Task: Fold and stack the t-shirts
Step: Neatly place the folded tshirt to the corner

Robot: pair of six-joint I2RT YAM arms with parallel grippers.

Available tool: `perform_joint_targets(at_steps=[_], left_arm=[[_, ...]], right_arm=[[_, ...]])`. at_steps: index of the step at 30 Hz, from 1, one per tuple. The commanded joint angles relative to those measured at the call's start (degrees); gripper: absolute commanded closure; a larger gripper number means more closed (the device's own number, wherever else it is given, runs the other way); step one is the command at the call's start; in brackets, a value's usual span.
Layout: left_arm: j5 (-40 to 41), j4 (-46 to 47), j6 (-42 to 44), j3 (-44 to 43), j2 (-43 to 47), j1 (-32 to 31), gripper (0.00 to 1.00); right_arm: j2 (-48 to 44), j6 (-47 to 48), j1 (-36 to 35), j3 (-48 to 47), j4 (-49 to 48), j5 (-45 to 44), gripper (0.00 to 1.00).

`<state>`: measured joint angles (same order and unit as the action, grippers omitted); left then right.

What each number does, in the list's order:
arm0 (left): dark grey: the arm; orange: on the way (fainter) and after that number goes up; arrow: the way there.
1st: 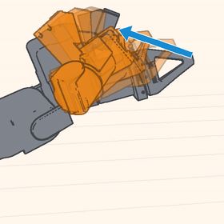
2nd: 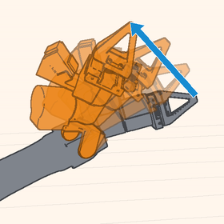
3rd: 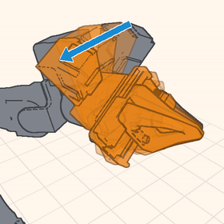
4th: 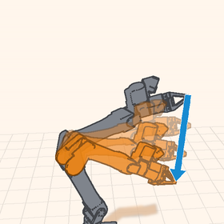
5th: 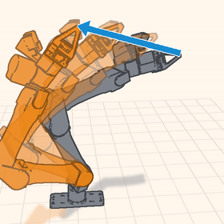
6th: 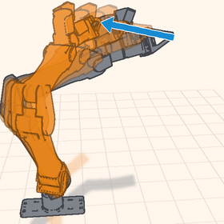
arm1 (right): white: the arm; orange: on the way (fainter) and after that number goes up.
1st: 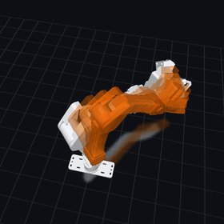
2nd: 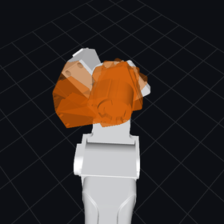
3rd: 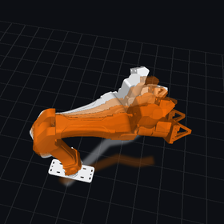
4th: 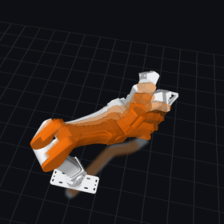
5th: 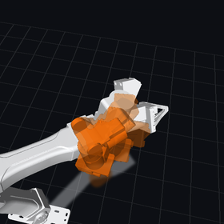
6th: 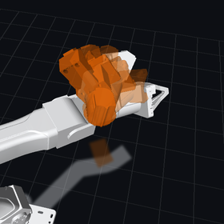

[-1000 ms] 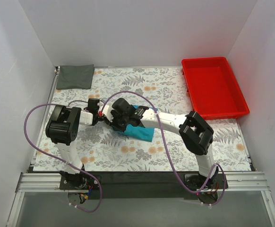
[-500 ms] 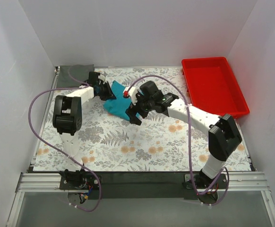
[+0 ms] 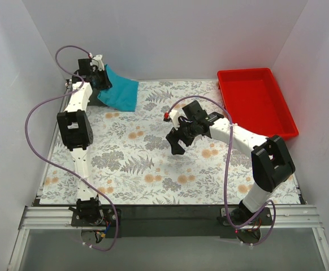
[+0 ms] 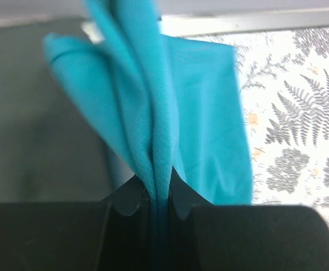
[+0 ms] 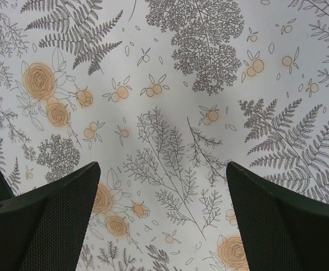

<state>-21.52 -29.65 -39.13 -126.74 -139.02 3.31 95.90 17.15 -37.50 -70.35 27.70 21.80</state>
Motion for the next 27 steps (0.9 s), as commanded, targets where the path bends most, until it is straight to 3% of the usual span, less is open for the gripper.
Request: perform_joint_targets(at_steps=[1, 17, 27], left_arm=[[0.6, -1.82, 7.04, -4.13, 1.65, 0.38, 1.0], [-2.92, -1.46, 12.68, -4.4, 8.32, 3.28, 1.0], [-5.38, -1.38, 11.36, -3.52, 11.05, 3.54, 1.0]], right_arm=[[-3.0, 1.22, 0.4, 0.38, 1.3, 2.19, 0.02], [-1.42, 0.52, 0.41, -0.32, 2.35, 3.25, 0.01], [-0.27, 0.43, 0.41, -0.49, 2.62, 3.25, 0.02]])
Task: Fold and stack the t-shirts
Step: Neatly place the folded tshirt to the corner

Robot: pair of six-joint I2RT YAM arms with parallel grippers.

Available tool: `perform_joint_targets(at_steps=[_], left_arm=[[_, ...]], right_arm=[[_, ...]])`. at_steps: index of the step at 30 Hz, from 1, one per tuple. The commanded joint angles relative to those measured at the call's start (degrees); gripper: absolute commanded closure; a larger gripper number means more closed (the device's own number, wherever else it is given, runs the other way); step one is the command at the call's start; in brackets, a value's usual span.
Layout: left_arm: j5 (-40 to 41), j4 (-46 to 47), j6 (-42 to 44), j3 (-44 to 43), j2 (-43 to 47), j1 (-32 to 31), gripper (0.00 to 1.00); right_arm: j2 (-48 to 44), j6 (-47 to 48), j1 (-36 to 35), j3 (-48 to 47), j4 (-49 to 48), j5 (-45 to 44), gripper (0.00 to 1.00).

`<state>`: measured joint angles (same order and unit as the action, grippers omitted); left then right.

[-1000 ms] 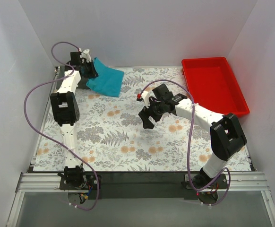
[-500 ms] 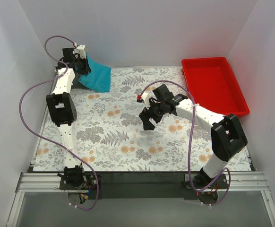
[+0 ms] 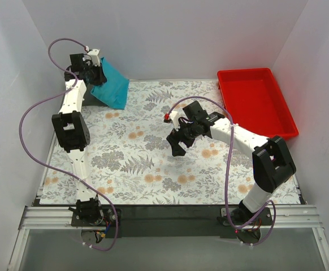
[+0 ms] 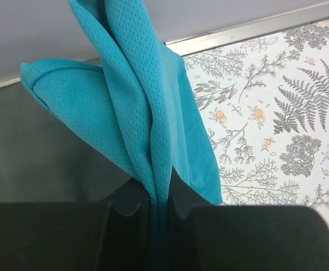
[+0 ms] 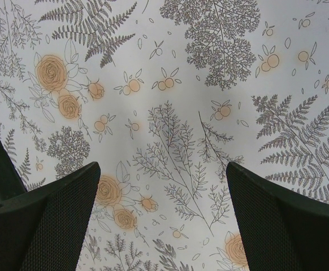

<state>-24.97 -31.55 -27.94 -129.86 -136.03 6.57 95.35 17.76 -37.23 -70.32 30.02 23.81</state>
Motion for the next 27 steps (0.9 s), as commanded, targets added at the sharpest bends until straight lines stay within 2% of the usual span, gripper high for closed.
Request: perform_joint_targets(at_steps=[1, 27], left_arm=[[-1.92, 0.53, 0.0, -0.48, 8.23, 0.2, 1.0], [-1.57, -0.88, 3.51, -2.15, 10.17, 0.9, 1.0]], right_arm=[[0.27, -0.18, 0.14, -0.52, 0.39, 1.24, 0.02], [1.24, -0.27, 0.14, -0.34, 0.48, 0.8, 0.02]])
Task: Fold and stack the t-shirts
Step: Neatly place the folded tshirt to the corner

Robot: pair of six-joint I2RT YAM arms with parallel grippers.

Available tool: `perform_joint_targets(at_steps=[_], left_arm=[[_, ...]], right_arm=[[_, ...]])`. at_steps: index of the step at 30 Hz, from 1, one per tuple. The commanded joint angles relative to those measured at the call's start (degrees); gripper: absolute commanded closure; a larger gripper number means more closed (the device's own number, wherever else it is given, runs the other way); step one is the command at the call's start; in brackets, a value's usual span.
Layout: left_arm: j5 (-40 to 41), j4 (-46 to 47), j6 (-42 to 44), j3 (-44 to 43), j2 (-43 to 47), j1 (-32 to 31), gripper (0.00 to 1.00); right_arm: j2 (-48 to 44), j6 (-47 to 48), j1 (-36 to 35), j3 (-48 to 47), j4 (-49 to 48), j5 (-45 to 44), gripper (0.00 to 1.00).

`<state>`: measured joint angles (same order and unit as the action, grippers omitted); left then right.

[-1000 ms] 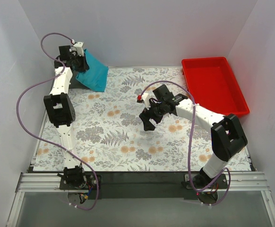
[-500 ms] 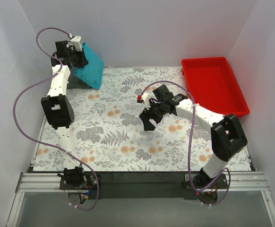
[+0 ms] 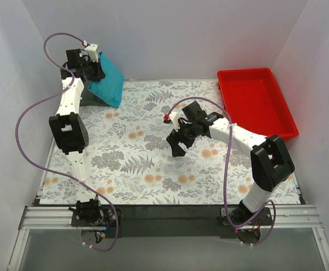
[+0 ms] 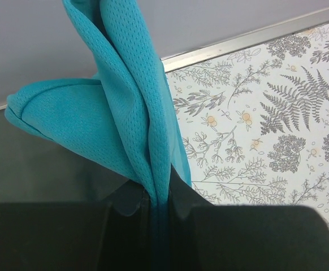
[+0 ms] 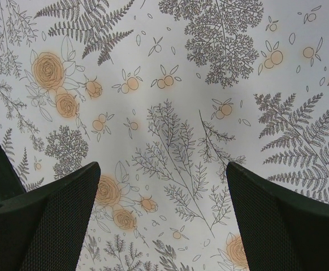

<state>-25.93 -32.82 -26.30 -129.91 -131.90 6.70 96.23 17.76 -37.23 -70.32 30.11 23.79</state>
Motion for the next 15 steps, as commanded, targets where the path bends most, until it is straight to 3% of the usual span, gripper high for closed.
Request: perform_joint_targets(at_steps=[1, 15], left_arm=[[-0.7, 0.39, 2.05, -2.11, 5.78, 1.12, 1.0], [-1.84, 0.91, 4.42, -4.04, 3.23, 2.62, 1.0]], right_arm=[[0.45, -0.18, 0.14, -0.25, 0.39, 0.82, 0.02], [1.42, -0.53, 0.14, -0.6, 0.65, 0.73, 0.02]])
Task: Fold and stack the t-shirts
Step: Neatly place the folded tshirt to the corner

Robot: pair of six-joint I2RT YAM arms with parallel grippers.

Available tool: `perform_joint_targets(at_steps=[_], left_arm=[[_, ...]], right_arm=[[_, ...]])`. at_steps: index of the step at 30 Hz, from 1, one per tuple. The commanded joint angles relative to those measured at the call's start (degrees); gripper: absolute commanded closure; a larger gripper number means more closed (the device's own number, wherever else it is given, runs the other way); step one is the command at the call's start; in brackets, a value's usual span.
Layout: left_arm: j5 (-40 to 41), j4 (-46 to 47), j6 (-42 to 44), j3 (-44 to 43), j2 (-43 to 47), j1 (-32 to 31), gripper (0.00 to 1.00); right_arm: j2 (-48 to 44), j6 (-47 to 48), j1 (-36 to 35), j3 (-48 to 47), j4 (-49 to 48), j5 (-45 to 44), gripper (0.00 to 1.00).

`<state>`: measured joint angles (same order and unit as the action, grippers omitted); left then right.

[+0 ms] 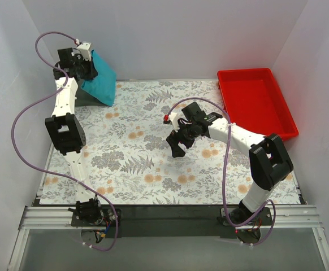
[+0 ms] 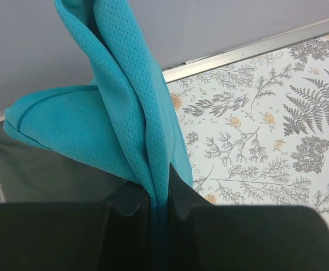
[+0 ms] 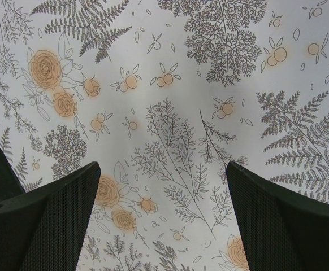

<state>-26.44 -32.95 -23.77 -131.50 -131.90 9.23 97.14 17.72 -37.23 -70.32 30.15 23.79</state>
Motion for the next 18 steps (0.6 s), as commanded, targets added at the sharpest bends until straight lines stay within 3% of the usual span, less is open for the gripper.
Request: perform_joint_targets(at_steps=[1, 12, 18], left_arm=[[-1.42, 1.22, 2.23, -2.44, 3.05, 0.43, 1.0], [-2.83, 2.27, 6.1, -2.27, -1.7, 3.6, 1.0], [-2.31, 8.33, 7.77, 0.54, -2.66, 4.91, 1.0]], right_arm=[[0.59, -0.4, 0.14, -0.6, 0.61, 0.73, 0.02], [1.99, -0.66, 0.14, -1.04, 1.22, 0.9, 0.02], [3.05, -0.75, 0.14, -1.74, 1.66, 1.08, 0.02]])
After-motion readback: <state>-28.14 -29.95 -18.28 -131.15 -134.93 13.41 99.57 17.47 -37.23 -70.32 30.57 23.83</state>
